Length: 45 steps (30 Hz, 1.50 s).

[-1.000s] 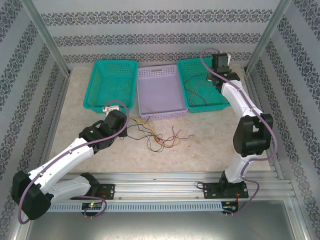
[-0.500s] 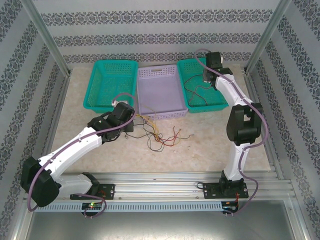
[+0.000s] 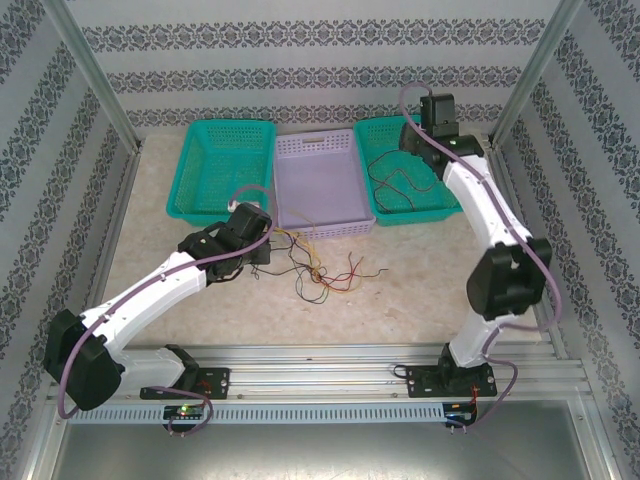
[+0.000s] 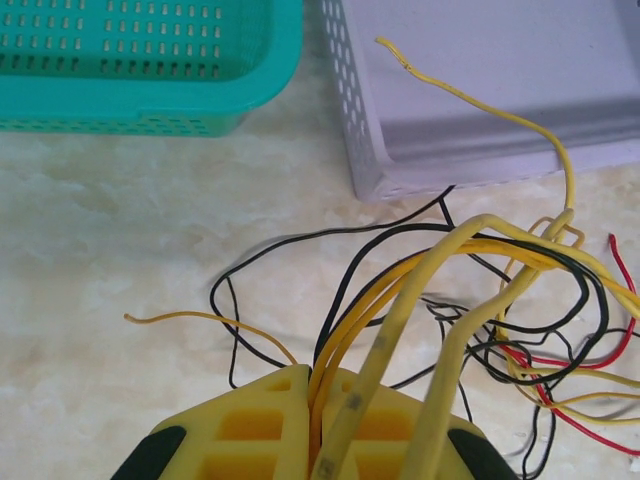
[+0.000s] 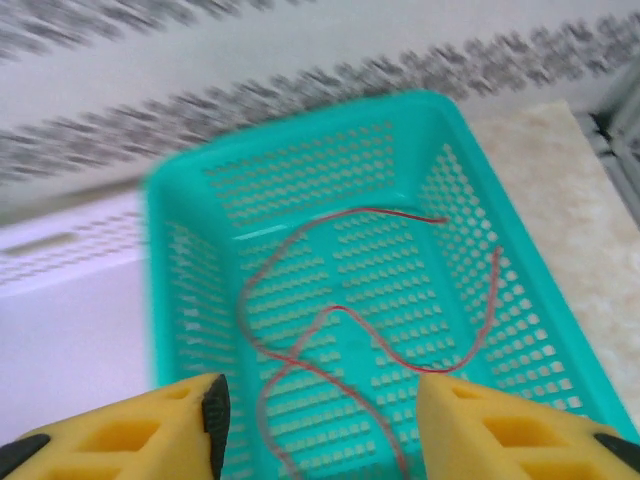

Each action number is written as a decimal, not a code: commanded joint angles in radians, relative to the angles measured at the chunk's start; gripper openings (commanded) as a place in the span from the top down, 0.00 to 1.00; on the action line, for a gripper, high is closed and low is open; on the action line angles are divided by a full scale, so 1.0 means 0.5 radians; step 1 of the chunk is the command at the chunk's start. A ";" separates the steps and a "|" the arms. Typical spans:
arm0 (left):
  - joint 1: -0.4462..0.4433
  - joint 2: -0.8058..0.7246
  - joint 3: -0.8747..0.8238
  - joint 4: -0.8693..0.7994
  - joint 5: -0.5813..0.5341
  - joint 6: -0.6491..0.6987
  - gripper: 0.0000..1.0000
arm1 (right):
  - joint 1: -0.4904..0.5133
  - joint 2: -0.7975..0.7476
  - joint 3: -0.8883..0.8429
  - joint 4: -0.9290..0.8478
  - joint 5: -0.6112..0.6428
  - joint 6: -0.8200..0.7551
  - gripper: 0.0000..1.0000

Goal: Untangle the cables

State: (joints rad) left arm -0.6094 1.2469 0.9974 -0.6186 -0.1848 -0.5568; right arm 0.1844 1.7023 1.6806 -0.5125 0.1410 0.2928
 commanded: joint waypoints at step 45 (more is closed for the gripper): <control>-0.094 -0.102 0.059 0.001 0.064 0.189 0.44 | 0.896 -1.178 -1.601 0.363 -0.743 -0.129 1.00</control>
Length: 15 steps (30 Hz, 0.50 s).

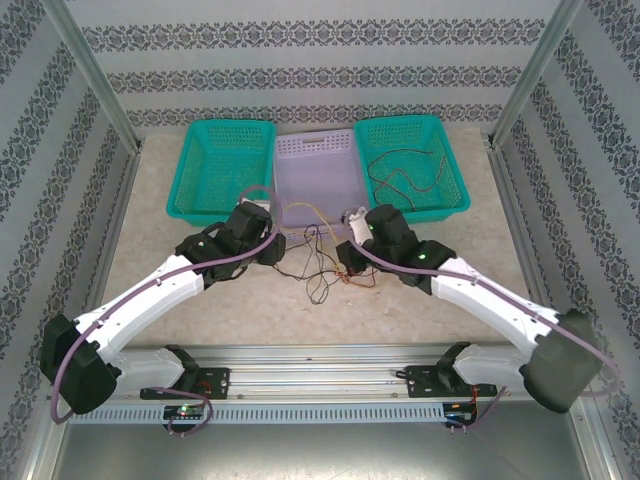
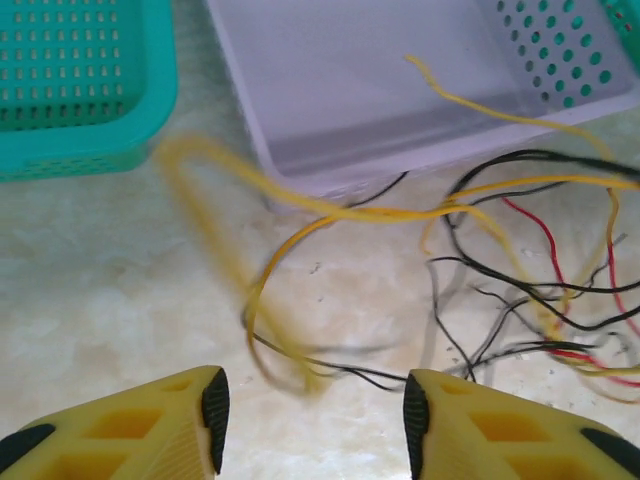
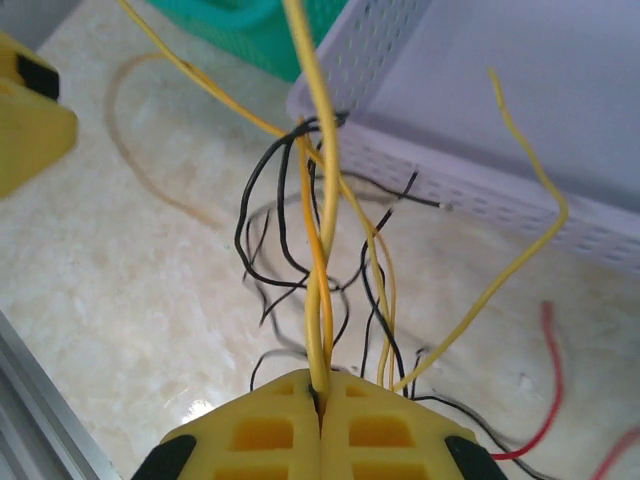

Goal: Untangle the cables

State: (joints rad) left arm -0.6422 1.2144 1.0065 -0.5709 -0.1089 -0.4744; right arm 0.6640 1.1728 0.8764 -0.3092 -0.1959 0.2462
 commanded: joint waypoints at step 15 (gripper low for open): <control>-0.048 -0.235 -0.238 0.779 0.931 -0.268 0.18 | -0.128 -0.343 -0.068 0.272 -0.627 0.102 1.00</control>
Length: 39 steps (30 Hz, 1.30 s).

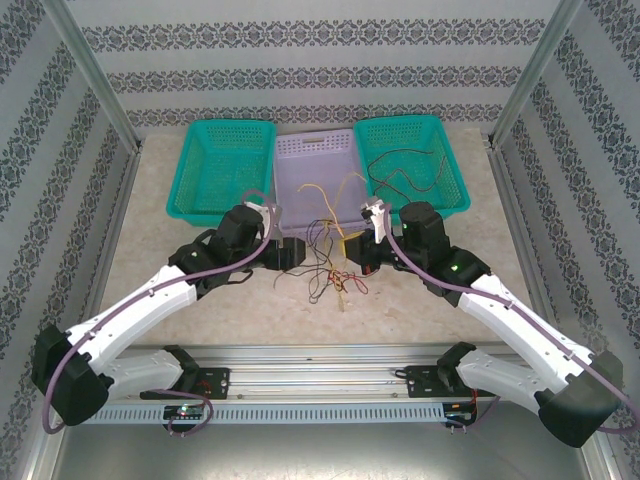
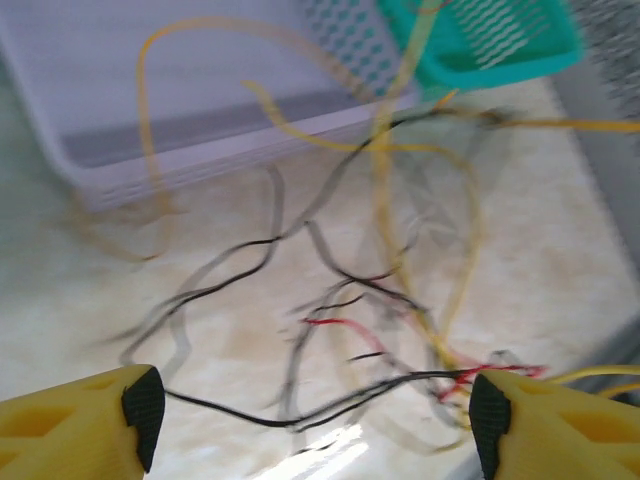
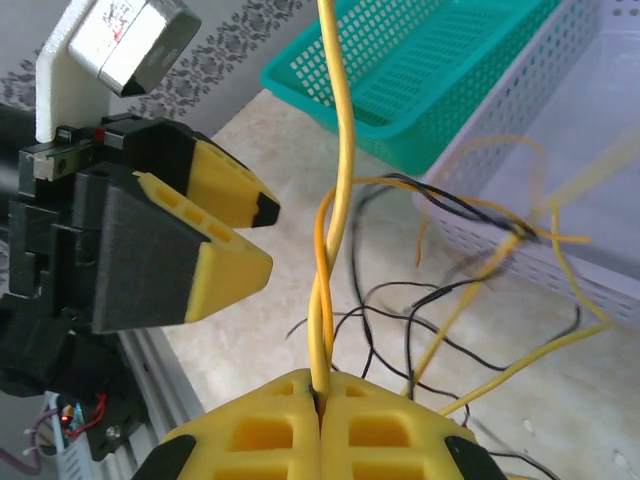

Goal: Untangle the cables

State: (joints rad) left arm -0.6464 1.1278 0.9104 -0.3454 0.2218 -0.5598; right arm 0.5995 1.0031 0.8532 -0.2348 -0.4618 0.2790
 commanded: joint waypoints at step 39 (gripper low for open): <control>-0.157 0.214 -0.411 0.921 0.540 -0.141 0.32 | -0.015 -0.194 0.059 0.473 -0.123 0.363 1.00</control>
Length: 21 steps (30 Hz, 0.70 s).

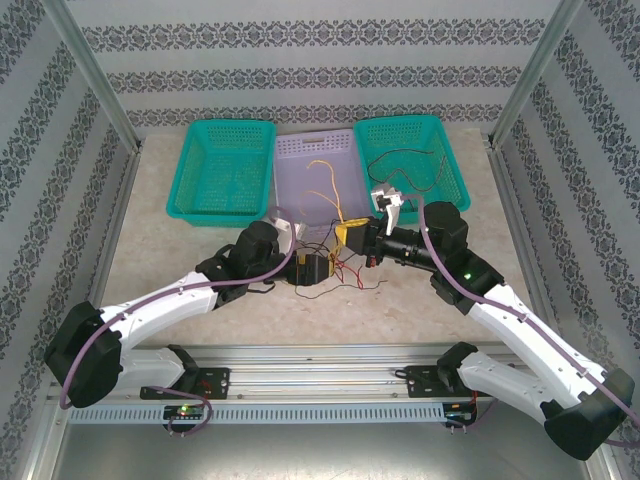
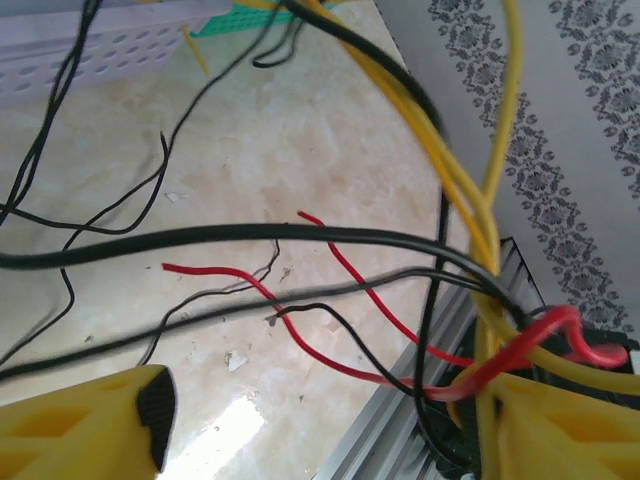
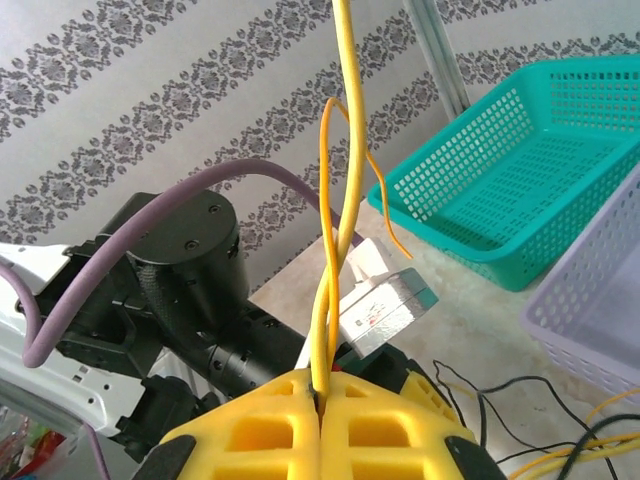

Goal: Untangle the cables

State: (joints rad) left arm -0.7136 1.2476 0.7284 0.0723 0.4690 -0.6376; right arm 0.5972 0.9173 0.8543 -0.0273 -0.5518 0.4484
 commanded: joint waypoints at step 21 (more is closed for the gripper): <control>-0.021 -0.173 -0.030 -0.340 -0.151 0.242 1.00 | -0.353 -0.167 0.130 -0.601 0.774 0.042 1.00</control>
State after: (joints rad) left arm -0.7143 1.1904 0.7185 0.0414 0.4564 -0.5659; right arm 0.4725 0.8764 0.8909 -0.3023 -0.2714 0.4511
